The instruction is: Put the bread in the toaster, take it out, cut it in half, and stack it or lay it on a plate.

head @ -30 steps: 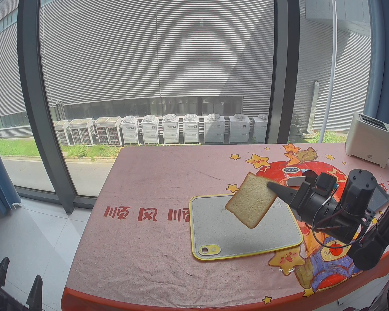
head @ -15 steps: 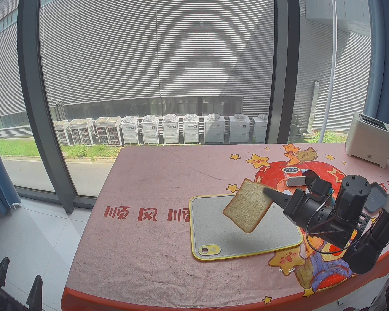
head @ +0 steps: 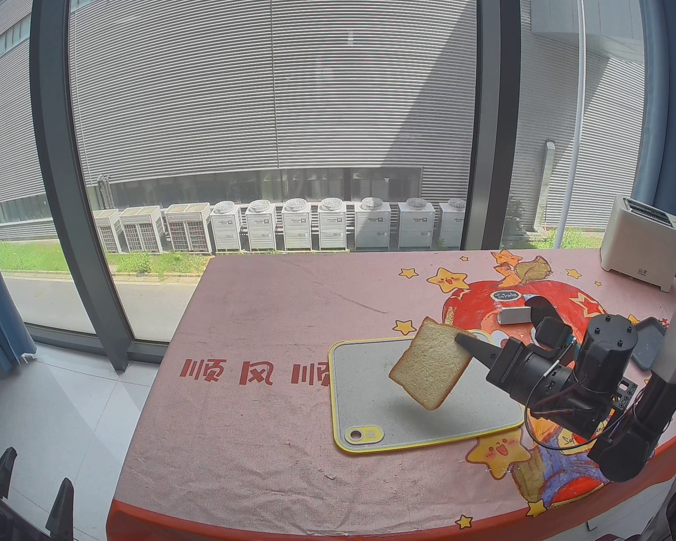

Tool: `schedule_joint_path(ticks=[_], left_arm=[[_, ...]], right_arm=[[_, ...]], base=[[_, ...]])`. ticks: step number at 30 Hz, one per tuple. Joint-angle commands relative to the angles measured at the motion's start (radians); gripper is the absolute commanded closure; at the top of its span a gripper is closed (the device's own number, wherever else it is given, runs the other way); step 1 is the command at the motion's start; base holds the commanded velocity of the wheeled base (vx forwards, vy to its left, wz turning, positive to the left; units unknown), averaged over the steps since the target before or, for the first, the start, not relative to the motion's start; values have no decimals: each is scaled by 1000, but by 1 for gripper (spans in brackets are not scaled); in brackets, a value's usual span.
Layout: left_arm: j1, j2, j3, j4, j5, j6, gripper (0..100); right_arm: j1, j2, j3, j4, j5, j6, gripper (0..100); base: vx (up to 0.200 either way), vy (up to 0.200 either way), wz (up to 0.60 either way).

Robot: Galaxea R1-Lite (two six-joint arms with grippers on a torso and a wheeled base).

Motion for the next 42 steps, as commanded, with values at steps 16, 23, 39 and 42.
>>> schedule_joint_path(ticks=[16,23,39,42], left_arm=[[0,-16,18,0,0,0,0],[0,-16,18,0,0,0,0],[0,-16,18,0,0,0,0],[0,-16,18,0,0,0,0]], right_arm=[[8,29,-3,-1,-9,-6,100],[9,29,-3,-1,-9,-6,100],[15,38,-3,-1,-10,-8,0],[15,44,-3,-1,-12,-18,0]], base=[[0,0,0],[0,0,0],[0,0,0],[0,0,0]])
